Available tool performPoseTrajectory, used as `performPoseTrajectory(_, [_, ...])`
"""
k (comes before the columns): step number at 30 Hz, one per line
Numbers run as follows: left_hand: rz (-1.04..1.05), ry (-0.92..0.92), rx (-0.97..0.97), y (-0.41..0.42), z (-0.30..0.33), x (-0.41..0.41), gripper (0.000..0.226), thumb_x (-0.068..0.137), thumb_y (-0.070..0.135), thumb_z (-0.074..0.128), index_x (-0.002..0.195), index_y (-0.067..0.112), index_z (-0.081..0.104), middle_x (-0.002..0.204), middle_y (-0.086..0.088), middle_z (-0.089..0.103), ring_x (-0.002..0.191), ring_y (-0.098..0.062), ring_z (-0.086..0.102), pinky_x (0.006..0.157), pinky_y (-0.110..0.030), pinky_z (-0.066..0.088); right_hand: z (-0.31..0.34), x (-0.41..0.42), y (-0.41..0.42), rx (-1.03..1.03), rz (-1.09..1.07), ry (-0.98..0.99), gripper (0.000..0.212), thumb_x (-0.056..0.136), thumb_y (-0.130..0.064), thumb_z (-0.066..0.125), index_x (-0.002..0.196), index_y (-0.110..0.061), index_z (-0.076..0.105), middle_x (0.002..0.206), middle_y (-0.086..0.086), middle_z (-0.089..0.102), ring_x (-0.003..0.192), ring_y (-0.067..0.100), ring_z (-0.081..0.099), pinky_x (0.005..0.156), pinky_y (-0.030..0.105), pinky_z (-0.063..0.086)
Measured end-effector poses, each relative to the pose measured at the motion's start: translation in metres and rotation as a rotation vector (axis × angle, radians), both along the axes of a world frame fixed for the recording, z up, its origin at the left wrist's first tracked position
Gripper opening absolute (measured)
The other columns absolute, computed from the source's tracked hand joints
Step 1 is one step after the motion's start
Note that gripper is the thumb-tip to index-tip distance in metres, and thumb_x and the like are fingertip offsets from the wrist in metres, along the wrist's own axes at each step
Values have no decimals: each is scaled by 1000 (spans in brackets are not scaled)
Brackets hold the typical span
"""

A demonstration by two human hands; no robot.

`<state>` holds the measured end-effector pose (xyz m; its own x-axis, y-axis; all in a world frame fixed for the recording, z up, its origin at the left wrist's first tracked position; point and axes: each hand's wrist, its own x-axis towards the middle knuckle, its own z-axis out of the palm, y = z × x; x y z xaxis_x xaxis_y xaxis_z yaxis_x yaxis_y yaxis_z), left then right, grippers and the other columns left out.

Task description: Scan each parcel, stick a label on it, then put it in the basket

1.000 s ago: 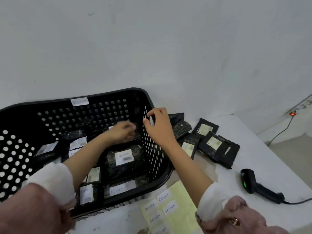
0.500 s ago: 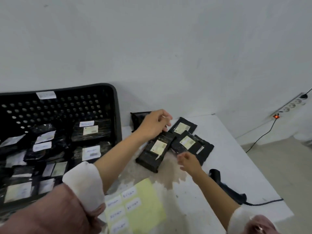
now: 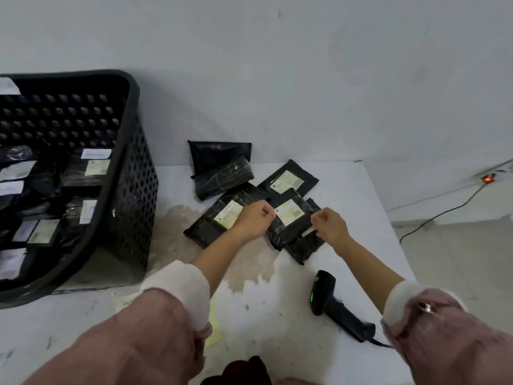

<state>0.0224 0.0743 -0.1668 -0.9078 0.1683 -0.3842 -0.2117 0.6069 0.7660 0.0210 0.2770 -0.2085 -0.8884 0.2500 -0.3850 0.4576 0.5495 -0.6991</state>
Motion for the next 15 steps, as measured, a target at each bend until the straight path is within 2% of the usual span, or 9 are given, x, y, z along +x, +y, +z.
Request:
performPoseTrajectory(2, [75, -1, 4, 15, -8, -7, 16, 97, 21, 48, 107, 14, 58, 94, 2, 57, 93, -18, 56, 83, -32, 49, -7, -24, 2, 131, 72, 37, 21, 97, -18, 50, 107, -2, 58, 107, 14, 63, 100, 30, 60, 86, 34, 46])
performPoseTrajectory(4, [153, -1, 14, 30, -17, -15, 17, 97, 21, 49, 110, 14, 56, 100, -2, 60, 92, -19, 57, 82, -32, 49, -18, -50, 5, 172, 120, 54, 24, 96, -16, 53, 113, -1, 55, 116, 17, 58, 104, 30, 57, 82, 28, 41])
performPoseTrajectory(6, [223, 11, 17, 41, -25, -21, 18, 96, 20, 49, 111, 14, 55, 107, -3, 61, 92, -18, 57, 80, -32, 49, -29, -75, 8, 236, 167, 48, 31, 96, -19, 52, 121, -2, 50, 124, 21, 48, 111, 35, 52, 89, 33, 40])
performPoseTrajectory(9, [270, 20, 9, 51, -34, -25, 19, 96, 20, 48, 113, 16, 54, 113, -2, 57, 96, -18, 57, 85, -37, 51, -43, -107, 13, 333, 211, 48, 46, 95, -25, 54, 133, -3, 40, 134, 23, 40, 124, 40, 40, 98, 45, 38])
performPoseTrajectory(13, [293, 12, 6, 54, -43, -27, 19, 96, 19, 48, 114, 17, 54, 115, -2, 53, 99, -18, 57, 90, -38, 50, -51, -143, 13, 298, 299, -11, 74, 94, -28, 59, 149, -1, 18, 151, 23, 26, 140, 38, 22, 113, 46, 25])
performPoseTrajectory(15, [266, -4, -1, 52, -45, -28, 21, 97, 19, 48, 117, 18, 53, 118, -2, 52, 103, -18, 55, 91, -36, 49, -56, -157, 12, 308, 351, -59, 83, 92, -31, 62, 150, 0, 11, 151, 23, 27, 140, 39, 25, 114, 46, 24])
